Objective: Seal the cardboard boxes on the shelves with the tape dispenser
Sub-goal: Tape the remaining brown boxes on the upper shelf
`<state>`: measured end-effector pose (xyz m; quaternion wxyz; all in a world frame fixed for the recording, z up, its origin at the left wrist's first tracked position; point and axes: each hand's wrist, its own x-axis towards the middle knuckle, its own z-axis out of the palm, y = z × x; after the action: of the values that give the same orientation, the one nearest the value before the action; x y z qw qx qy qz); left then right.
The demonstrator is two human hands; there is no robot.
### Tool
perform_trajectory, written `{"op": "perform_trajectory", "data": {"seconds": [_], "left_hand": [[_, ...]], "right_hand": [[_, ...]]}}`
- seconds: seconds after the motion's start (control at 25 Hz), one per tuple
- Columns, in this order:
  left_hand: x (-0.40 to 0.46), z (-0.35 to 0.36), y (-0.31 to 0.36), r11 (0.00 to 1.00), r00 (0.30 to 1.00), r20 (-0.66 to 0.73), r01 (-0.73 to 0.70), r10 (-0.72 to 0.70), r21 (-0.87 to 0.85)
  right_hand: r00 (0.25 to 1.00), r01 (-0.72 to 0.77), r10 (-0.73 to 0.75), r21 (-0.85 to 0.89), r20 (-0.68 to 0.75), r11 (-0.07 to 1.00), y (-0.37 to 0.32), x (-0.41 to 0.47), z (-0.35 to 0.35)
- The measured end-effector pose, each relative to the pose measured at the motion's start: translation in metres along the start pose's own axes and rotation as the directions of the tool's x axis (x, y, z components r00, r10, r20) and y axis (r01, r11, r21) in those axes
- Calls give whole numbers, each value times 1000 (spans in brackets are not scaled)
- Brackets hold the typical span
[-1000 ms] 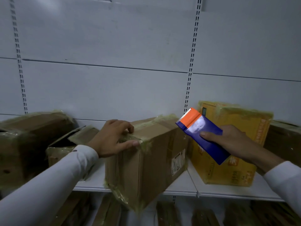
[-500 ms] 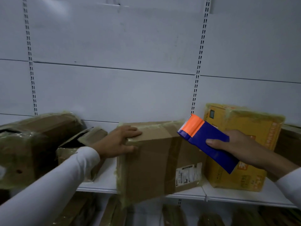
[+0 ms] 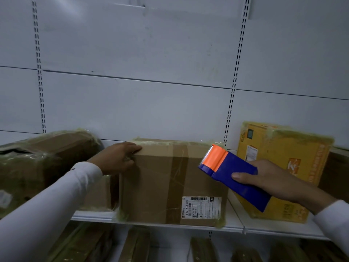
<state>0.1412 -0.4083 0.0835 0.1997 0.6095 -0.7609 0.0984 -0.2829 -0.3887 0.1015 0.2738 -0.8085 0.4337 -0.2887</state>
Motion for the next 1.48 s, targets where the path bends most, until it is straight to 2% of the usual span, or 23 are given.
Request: {"op": "perform_trajectory", "data": {"seconds": [0.08, 0.16, 0.24, 0.32, 0.44, 0.56, 0.64, 0.68, 0.92, 1.12, 1.2, 1.28, 1.36, 1.48], "left_hand": [[-5, -1, -4, 997, 1000, 10, 11, -12, 70], [-13, 1, 6, 988, 992, -112, -39, 57, 149], [-25, 6, 28, 985, 933, -315, -163, 172, 53], [-35, 10, 55, 951, 900, -382, -280, 212, -133], [-41, 16, 76, 870, 937, -283, -308, 206, -386], [-45, 16, 75, 701, 961, -118, -263, 250, -662], [-49, 18, 69, 592, 960, -52, -211, 274, -778], [-51, 20, 67, 567, 962, -46, -197, 270, -800], [-47, 17, 58, 559, 980, -107, -184, 167, -809], [-17, -20, 53, 560, 976, -166, -217, 142, -800], [-4, -36, 43, 547, 975, -214, -214, 65, -809], [10, -46, 29, 579, 969, -247, -188, -24, -794], [22, -50, 14, 617, 962, -253, -140, -100, -775], [40, -48, 4, 619, 952, -231, -60, -199, -783]], "right_hand": [[1000, 12, -12, 10, 7, 1000, -4, 3, 8], [998, 22, -23, 10, 54, 1000, -9, 6, 18], [992, 30, -30, 7, 124, 1000, -15, 10, 29], [984, 36, -35, -3, 174, 999, -23, 14, 40], [973, 54, -50, -14, 226, 998, -36, 20, 57], [965, 70, -66, -10, 254, 997, -45, 18, 71], [962, 64, -60, -5, 266, 998, -50, 17, 78], [961, 57, -54, -4, 273, 998, -53, 17, 81], [941, 36, -24, -30, 336, 999, -64, 24, 85], [903, 93, -49, -84, 426, 992, -81, 49, 26], [901, 145, -79, -124, 427, 982, -79, 57, -10], [906, 163, -75, -178, 417, 971, -72, 66, -44], [916, 141, -46, -213, 400, 967, -61, 78, -69], [916, 160, -51, -244, 398, 956, -51, 107, -89]]}}
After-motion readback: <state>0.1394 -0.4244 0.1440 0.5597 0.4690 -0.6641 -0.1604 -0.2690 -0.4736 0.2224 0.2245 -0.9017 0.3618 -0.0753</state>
